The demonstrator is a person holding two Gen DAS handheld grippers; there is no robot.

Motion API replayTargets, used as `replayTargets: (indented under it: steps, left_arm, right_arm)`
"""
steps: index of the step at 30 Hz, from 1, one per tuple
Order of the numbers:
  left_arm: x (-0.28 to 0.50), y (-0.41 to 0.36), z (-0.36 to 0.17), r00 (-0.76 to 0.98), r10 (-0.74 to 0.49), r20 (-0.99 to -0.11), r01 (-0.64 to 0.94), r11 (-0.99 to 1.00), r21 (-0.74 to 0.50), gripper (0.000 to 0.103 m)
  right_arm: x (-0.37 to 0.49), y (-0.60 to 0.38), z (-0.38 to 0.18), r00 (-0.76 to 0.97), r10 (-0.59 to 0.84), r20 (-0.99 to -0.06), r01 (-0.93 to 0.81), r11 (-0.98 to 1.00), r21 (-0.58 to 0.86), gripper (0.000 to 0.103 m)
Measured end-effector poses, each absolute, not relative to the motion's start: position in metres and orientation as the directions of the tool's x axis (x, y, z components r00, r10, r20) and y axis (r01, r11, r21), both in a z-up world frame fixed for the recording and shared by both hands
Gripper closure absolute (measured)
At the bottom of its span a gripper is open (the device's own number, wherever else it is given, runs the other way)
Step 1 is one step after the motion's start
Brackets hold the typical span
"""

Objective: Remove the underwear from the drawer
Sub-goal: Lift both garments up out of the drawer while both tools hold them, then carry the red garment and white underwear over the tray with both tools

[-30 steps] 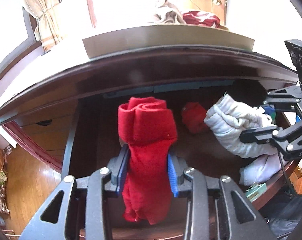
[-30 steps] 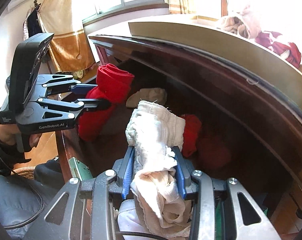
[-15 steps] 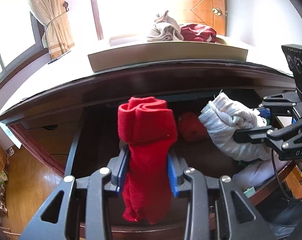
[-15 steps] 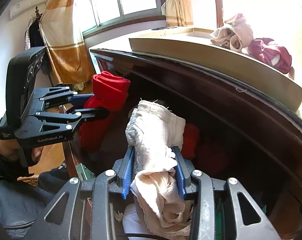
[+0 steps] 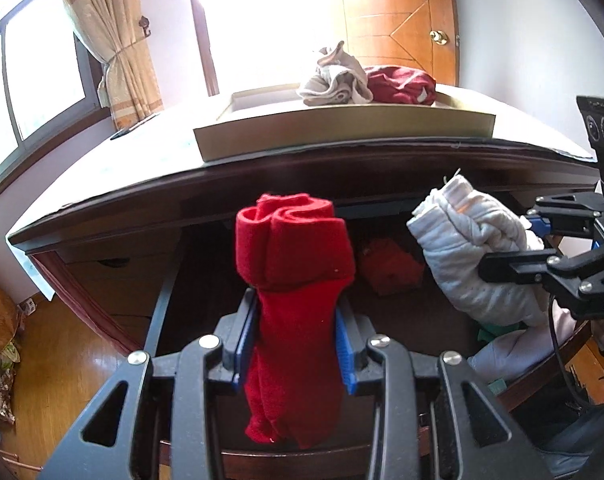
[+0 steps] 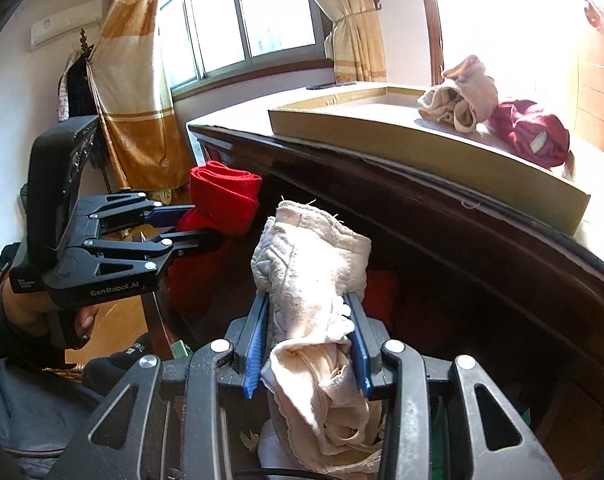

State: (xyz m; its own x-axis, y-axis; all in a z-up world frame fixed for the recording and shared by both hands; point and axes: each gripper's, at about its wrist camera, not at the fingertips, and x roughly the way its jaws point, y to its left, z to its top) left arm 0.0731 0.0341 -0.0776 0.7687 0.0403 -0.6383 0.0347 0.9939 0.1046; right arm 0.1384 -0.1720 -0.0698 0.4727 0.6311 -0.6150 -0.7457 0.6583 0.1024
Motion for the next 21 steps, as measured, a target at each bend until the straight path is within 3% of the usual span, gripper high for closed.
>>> replayTargets:
  steps: [21]
  left_arm:
    - [0.064,0.034,-0.063,0.817,0.077,-0.572,-0.003,0.992,0.13,0.069]
  right_arm:
    - [0.127,-0.179,-0.052,0.502,0.706,-0.5,-0.756,0.639,0.143,0.064]
